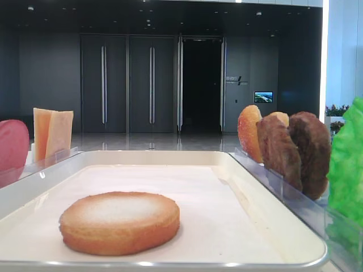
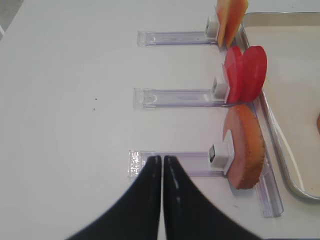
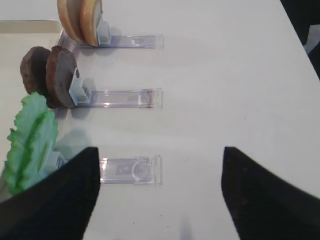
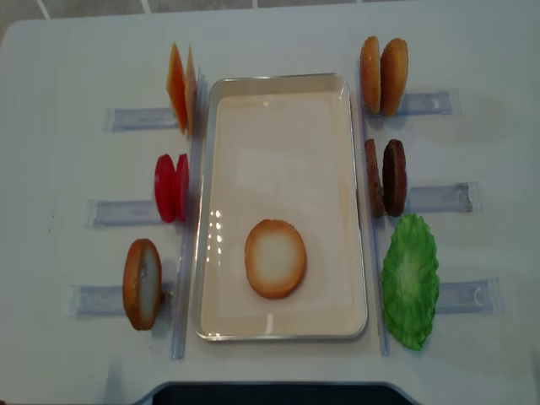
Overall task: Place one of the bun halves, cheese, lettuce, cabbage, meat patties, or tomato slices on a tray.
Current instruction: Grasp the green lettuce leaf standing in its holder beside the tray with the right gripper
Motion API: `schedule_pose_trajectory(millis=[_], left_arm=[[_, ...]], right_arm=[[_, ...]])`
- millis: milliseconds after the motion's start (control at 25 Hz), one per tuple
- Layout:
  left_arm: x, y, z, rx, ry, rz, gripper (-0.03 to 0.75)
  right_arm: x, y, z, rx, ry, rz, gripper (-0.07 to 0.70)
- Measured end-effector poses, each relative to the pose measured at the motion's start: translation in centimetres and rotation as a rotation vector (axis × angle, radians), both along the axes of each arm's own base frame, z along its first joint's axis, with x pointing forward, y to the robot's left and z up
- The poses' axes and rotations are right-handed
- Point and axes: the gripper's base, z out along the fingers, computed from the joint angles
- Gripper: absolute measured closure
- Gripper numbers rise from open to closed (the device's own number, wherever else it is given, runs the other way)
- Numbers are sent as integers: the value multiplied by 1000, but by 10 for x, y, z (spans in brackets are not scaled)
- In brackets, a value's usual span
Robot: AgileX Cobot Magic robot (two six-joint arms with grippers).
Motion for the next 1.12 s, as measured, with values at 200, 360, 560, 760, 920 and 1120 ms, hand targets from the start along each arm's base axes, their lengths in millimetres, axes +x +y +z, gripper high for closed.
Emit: schedule_pose_trajectory(millis=[200, 360, 560, 760, 920, 1120], left_arm=[[0, 0, 0, 0, 0, 0, 722], [0, 0, 0, 0, 0, 0, 722], [0, 0, 0, 0, 0, 0, 722], [0, 0, 0, 0, 0, 0, 722], [0, 0, 0, 0, 0, 0, 722], [0, 0, 0, 0, 0, 0, 722]], right_arm=[[0, 0, 0, 1, 2, 1, 119], [13, 2, 9, 18, 87, 13, 119], [39, 5, 20, 42, 252, 28, 119], [69, 7, 29, 45, 417, 31, 119], [102, 7, 33, 71, 559, 1, 119], [151, 8, 35, 74, 696, -17, 119]])
